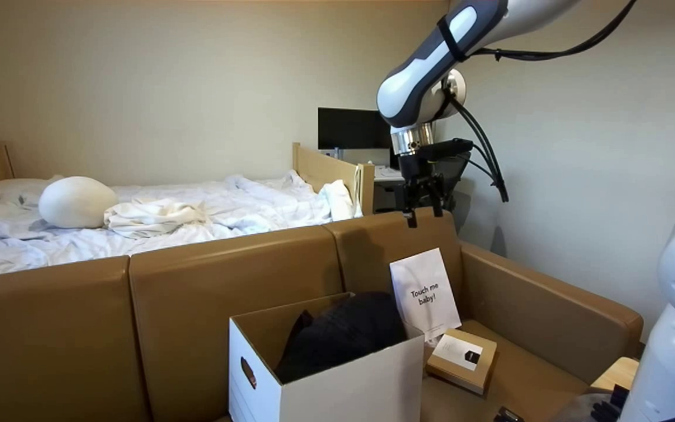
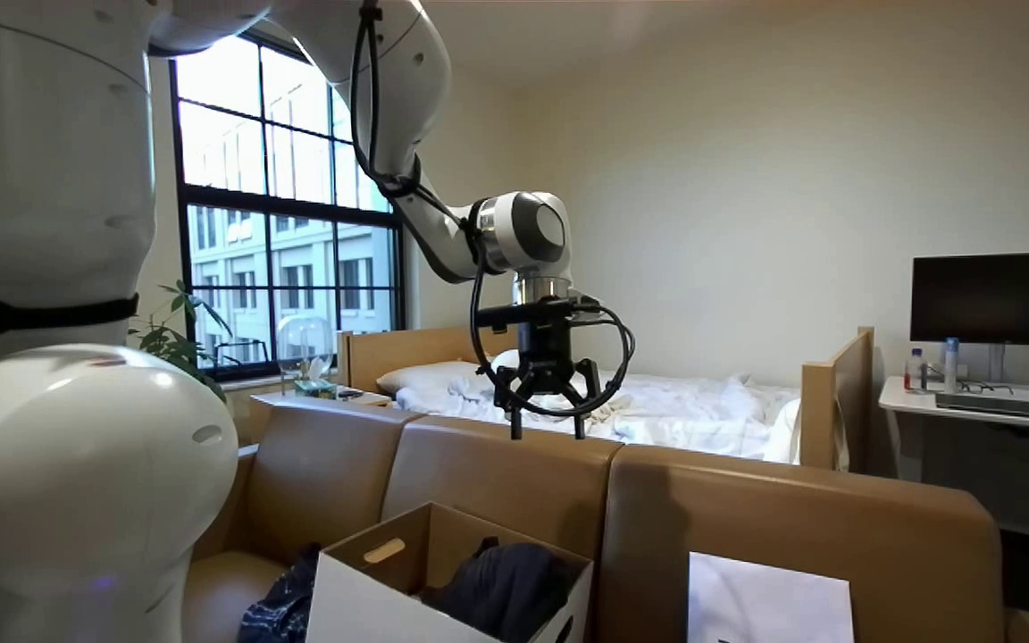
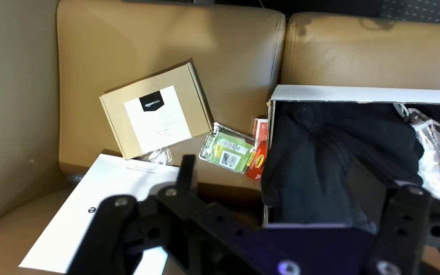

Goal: Remove the black jersey out of the box

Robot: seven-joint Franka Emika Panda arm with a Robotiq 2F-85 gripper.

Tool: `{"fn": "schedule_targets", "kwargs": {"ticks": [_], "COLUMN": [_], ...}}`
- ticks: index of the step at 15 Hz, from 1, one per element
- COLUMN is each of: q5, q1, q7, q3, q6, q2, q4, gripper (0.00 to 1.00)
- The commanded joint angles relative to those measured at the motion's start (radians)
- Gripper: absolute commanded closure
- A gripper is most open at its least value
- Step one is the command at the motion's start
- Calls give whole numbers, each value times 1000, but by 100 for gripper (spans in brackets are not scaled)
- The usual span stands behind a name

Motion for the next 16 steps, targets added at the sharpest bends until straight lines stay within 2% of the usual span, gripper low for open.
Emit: {"fn": "schedule_targets", "kwargs": {"ticks": [1,4,6,9,13,16], "q5": [0,-49,-69,-116,-230,-248], "q1": [-4,23,47,84,115,119], "q7": [-3,2,-66,-83,-82,-161], "q3": [2,29,58,94,89,92], "q6": [-4,20,51,205,400,415], "q2": [1,7,75,213,406,547], "q4": [5,-12,15,48,131,255], "gripper": [0,0,0,0,0,0]}}
